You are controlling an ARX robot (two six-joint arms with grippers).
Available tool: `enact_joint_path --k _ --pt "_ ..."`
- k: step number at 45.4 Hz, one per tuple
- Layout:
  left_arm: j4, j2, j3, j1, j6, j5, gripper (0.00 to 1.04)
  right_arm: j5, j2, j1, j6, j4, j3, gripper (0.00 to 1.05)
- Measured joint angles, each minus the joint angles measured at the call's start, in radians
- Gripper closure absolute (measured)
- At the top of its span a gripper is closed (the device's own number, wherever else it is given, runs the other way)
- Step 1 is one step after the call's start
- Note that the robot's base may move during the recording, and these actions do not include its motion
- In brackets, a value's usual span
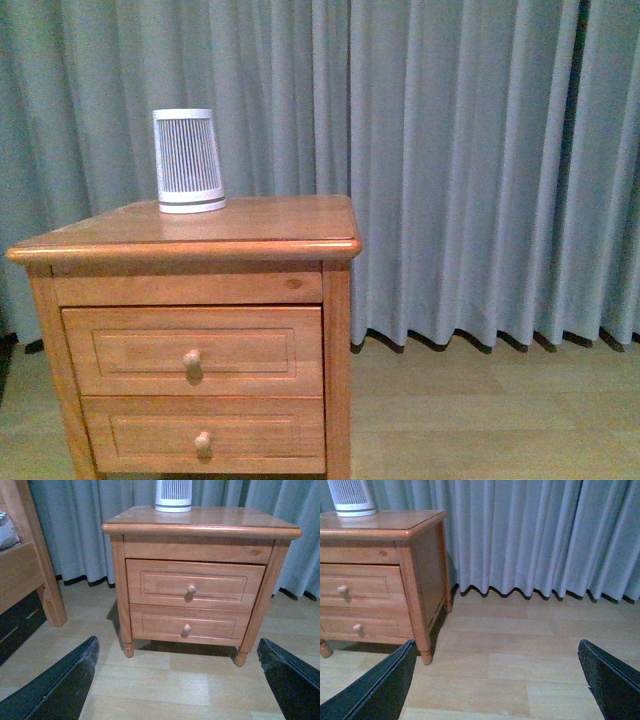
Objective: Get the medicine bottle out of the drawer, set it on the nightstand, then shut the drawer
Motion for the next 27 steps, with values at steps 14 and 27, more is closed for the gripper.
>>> enact_joint_path --k 14,27 --pt "0.024 0.309 0.056 -0.051 -0.192 0.007 0.07 -0.002 0.000 0.000 0.000 0.000 0.000 0.07" --pt "0.723 1.055 0.230 -0.129 -0.130 -0.042 0.07 -0.002 0.000 0.000 0.000 0.000 0.000 0.07"
